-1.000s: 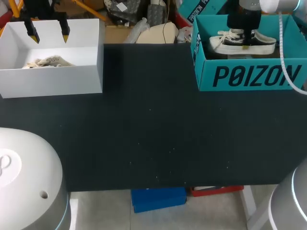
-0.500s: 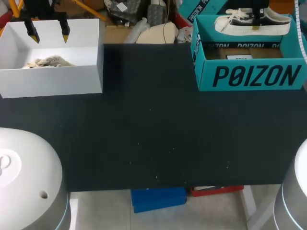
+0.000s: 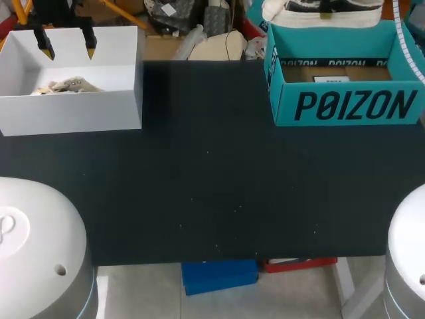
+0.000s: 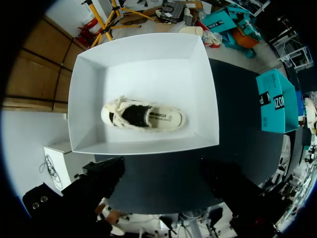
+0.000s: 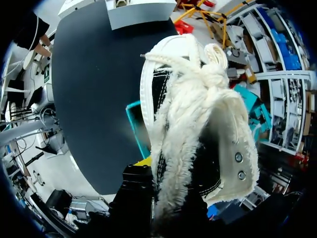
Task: Take the shoe out of the shoebox, open the shoe tongue, remove and reinsert the insole, then place the shoe into the shoebox
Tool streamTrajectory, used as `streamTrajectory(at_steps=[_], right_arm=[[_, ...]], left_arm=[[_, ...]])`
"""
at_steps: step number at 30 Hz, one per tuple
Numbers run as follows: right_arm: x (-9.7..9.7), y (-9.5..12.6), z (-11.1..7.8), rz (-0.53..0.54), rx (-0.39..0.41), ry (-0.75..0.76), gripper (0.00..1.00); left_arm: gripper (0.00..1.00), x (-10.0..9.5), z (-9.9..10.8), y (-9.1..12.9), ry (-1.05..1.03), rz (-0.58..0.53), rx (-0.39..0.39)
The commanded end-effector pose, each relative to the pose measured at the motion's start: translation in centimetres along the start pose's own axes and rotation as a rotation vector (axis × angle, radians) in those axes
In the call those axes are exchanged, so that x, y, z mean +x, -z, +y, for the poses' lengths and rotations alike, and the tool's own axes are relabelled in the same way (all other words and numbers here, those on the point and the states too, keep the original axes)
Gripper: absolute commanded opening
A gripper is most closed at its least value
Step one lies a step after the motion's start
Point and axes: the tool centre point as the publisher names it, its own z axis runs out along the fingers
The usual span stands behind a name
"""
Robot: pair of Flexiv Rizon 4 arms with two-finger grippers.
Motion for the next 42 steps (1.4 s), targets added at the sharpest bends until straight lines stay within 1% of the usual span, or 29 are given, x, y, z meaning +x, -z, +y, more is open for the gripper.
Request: streamTrajectory(at_steps=[1, 4, 7, 8, 10, 12, 17, 20, 25, 30, 35, 40, 42], right_arm=[[6.4, 7.2, 2.5, -0.286, -0.007, 0.009, 0.0], [8.9, 7.2, 4.8, -0.268, -0.069, -0.007, 0.0], [11.3, 6.9, 7.2, -0.255, -0.118, 0.029, 0.0], [12.0, 6.7, 8.0, -0.249, -0.139, 0.048, 0.0], [13.4, 5.7, 9.2, -0.241, -0.134, 0.105, 0.0], [14.7, 4.6, 10.0, -0.238, -0.149, 0.134, 0.0], [17.4, 1.6, 11.7, -0.214, -0.149, 0.212, 0.0], [18.6, -0.2, 12.7, -0.213, -0.149, 0.236, 0.0], [20.4, -2.8, 13.9, -0.194, -0.145, 0.223, 0.0], [21.9, -5.1, 15.1, -0.174, -0.144, 0.217, 0.0], [23.8, -6.9, 16.4, -0.148, -0.175, 0.231, 0.0], [25.6, -9.0, 17.3, -0.124, -0.206, 0.272, 0.0], [26.3, -10.0, 17.6, -0.124, -0.199, 0.299, 0.0]], left_arm=[[1.0, 0.0, 0.0, 0.0, 0.001, -0.002, -0.002], [1.0, 0.0, 0.0, 0.0, 0.001, -0.002, -0.002], [1.0, 0.0, 0.0, 0.0, 0.001, -0.002, -0.002], [1.0, 0.0, 0.0, 0.0, 0.001, -0.002, -0.002], [1.0, 0.0, 0.0, 0.0, 0.001, -0.002, -0.002], [1.0, 0.0, 0.0, 0.0, 0.001, -0.002, -0.002], [1.0, 0.0, 0.0, 0.0, 0.001, -0.002, -0.002], [1.0, 0.0, 0.0, 0.0, 0.001, -0.002, -0.002], [1.0, 0.0, 0.0, 0.0, 0.001, -0.002, -0.002], [1.0, 0.0, 0.0, 0.0, 0.001, -0.002, -0.002], [1.0, 0.0, 0.0, 0.0, 0.001, -0.002, -0.002], [1.0, 0.0, 0.0, 0.0, 0.001, -0.002, -0.002], [1.0, 0.0, 0.0, 0.0, 0.001, -0.002, -0.002]])
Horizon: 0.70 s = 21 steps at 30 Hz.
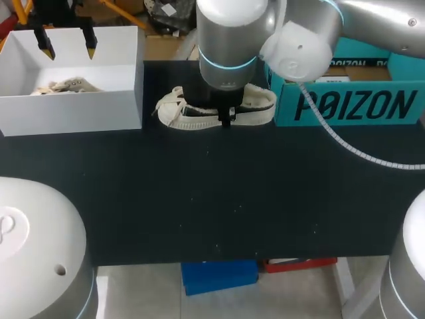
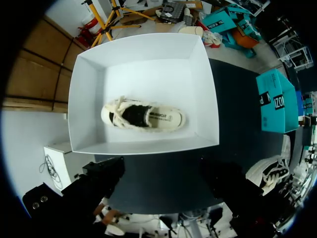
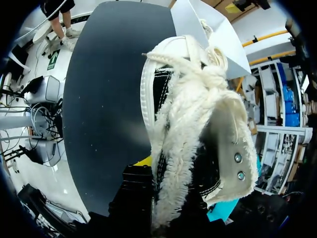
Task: Take the shoe out of the shoebox, open the shoe tongue, remove and reinsert the insole, then place the shoe into the shoebox
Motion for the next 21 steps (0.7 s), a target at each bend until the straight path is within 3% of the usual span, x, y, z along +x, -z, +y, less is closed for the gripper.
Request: streamTrajectory(at_steps=[1, 14, 21], right_arm=[[1.1, -2.4, 0.5, 0.0, -0.008, 0.021, 0.0], [5.7, -3.6, 3.8, 0.093, -0.058, 0.024, 0.0], [8.3, -6.0, 4.8, 0.178, -0.03, -0.018, 0.0]], left_arm=[[1.0, 0.0, 0.0, 0.0, 0.001, -0.002, -0.002], [1.0, 0.0, 0.0, 0.0, 0.001, -0.002, -0.002], [1.0, 0.0, 0.0, 0.0, 0.001, -0.002, -0.002]])
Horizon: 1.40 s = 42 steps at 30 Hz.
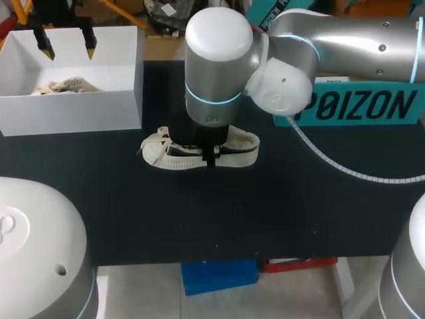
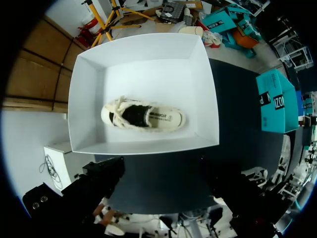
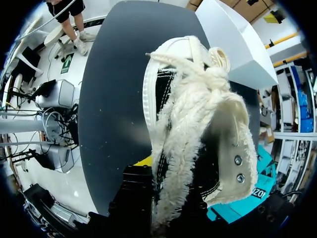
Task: Take the shoe out of the shoebox, open the shoe tongue, remove and reinsert the insole, then place the shoe into the shoebox
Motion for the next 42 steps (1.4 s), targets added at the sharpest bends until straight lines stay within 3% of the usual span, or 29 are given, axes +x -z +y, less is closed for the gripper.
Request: streamTrajectory(at_steps=[1, 12, 19, 20, 21, 22, 27, 29, 31, 33, 36, 38, 40, 42], right_arm=[[0.3, -2.4, 1.3, 0.026, 0.015, -0.016, 0.0], [0.7, -7.6, 1.1, 0.062, 0.045, -0.045, 0.0], [0.2, -8.5, -0.7, 0.053, 0.118, -0.067, 0.0], [0.1, -8.4, -1.0, 0.049, 0.131, -0.077, 0.05], [0.0, -8.2, -1.3, 0.044, 0.151, -0.08, 0.3], [-0.1, -7.8, -1.6, 0.036, 0.161, -0.09, 0.67], [-0.7, -4.7, -3.2, 0.044, 0.209, -0.109, 0.87], [-1.0, -2.9, -3.9, 0.057, 0.212, -0.129, 1.0], [-1.3, -0.9, -4.8, 0.06, 0.213, -0.146, 1.0], [-1.8, 1.0, -5.6, 0.052, 0.18, -0.161, 1.0], [-3.0, 3.4, -7.1, 0.024, 0.066, -0.143, 1.0], [-3.9, 4.5, -8.0, -0.012, -0.051, -0.122, 1.0], [-4.7, 5.2, -8.7, -0.038, -0.254, -0.075, 1.0], [-5.1, 5.9, -9.4, -0.038, -0.39, 0.013, 1.0]], left_arm=[[1.0, 0.0, 0.0, 0.0, 0.001, -0.002, -0.002], [1.0, 0.0, 0.0, 0.0, 0.001, -0.002, -0.002], [1.0, 0.0, 0.0, 0.0, 0.001, -0.002, -0.002], [1.0, 0.0, 0.0, 0.0, 0.001, -0.002, -0.002], [1.0, 0.0, 0.0, 0.0, 0.001, -0.002, -0.002], [1.0, 0.0, 0.0, 0.0, 0.001, -0.002, -0.002], [1.0, 0.0, 0.0, 0.0, 0.001, -0.002, -0.002], [1.0, 0.0, 0.0, 0.0, 0.001, -0.002, -0.002], [1.0, 0.0, 0.0, 0.0, 0.001, -0.002, -0.002], [1.0, 0.0, 0.0, 0.0, 0.001, -0.002, -0.002], [1.0, 0.0, 0.0, 0.0, 0.001, -0.002, -0.002], [1.0, 0.0, 0.0, 0.0, 0.001, -0.002, -0.002], [1.0, 0.0, 0.0, 0.0, 0.001, -0.002, -0.002], [1.0, 0.0, 0.0, 0.0, 0.001, -0.002, -0.002]])
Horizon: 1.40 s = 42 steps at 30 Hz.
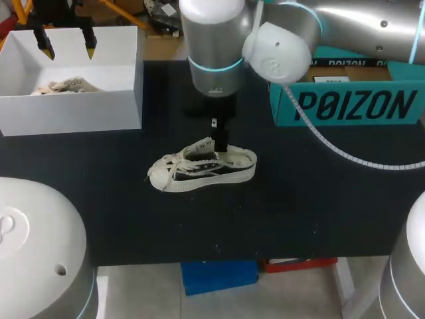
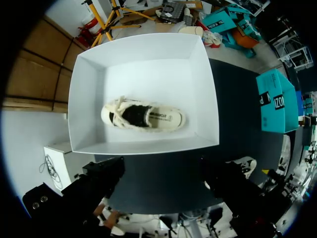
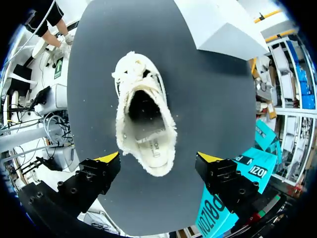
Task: Take the shoe out of the shoebox, open the shoe tongue, remove and reinsert the insole, then place the shoe into the shoebox
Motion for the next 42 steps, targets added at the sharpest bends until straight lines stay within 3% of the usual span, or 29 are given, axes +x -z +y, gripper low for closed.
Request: streamTrajectory(at_steps=[1, 2, 39, 42], right_arm=[[-0.8, 3.1, -6.2, -0.003, -0.572, 0.132, 1.0], [-1.1, 3.2, -6.7, 0.02, -0.624, 0.155, 1.0], [-1.1, 3.2, -6.7, 0.02, -0.624, 0.155, 1.0], [-0.4, 2.4, -7.3, 0.057, -0.627, 0.224, 1.0]], left_arm=[[1.0, 0.0, 0.0, 0.0, 0.001, -0.002, -0.002], [1.0, 0.0, 0.0, 0.0, 0.001, -0.002, -0.002], [1.0, 0.0, 0.0, 0.0, 0.001, -0.002, -0.002], [1.0, 0.0, 0.0, 0.0, 0.001, -0.002, -0.002]])
